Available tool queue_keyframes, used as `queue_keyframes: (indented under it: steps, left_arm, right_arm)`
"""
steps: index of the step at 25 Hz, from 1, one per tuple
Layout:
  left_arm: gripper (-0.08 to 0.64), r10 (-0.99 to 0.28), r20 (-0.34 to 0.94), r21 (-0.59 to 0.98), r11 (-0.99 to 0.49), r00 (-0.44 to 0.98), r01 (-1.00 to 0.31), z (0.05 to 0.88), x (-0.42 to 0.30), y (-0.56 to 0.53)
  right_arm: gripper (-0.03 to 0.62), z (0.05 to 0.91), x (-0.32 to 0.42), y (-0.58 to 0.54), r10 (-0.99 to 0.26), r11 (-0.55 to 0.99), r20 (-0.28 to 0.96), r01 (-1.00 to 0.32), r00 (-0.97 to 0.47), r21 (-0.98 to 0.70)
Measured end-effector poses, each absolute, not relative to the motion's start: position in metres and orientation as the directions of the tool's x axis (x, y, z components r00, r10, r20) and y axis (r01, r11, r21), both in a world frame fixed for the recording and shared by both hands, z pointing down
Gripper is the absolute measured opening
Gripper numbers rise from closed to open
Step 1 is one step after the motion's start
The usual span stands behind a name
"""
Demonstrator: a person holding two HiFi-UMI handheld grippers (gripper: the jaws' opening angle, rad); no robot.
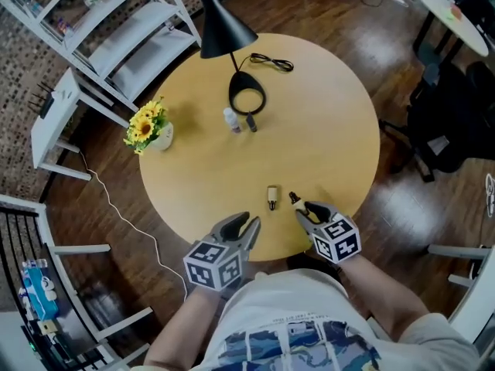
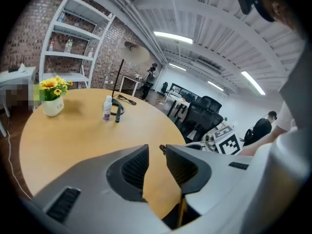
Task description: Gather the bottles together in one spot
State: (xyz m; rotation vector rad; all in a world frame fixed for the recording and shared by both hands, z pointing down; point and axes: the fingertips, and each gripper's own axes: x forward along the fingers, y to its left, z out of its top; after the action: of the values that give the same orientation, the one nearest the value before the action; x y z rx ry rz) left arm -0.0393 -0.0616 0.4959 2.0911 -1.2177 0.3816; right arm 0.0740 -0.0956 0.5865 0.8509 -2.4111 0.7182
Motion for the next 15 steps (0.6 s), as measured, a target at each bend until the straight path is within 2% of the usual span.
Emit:
queue_keyframes:
  steps: [4, 5, 8, 12, 15]
  left_arm:
    - [0.12, -0.61, 0.498, 0.521, -0.359, 0.617, -0.775, 0.489, 0.002, -0.094]
    - [0.148, -0.599, 0.482, 0.552, -0.359, 0.639, -0.753, 0.485, 0.012, -0.102]
    - [0.163, -0.566, 0.437, 0.638, -0.352, 0.699, -0.685, 0.477, 0.036, -0.124]
    - [0.158, -0.527, 0.406, 0.714, -0.327, 0.747, -0.619, 0.476, 0.059, -0.14]
    - [0.106, -0.509, 0.386, 0.756, -0.303, 0.769, -0.58, 0.475, 0.07, -0.146]
  right_arm:
    - [0.144, 0.526, 0.082, -0.101, -0.469, 0.708, 0.444, -0.625, -0.764, -0.328]
    - [0.144, 0.513, 0.083, -0.101, -0.477, 0.723, 0.413, -0.614, -0.776, -0.318]
    - [0.144, 0.486, 0.085, -0.103, -0.494, 0.765, 0.344, -0.587, -0.798, -0.263]
    - [0.144, 0.475, 0.092, -0.107, -0.506, 0.797, 0.318, -0.576, -0.802, -0.183]
    - [0.144, 0.475, 0.096, -0.11, -0.507, 0.815, 0.32, -0.566, -0.8, -0.126]
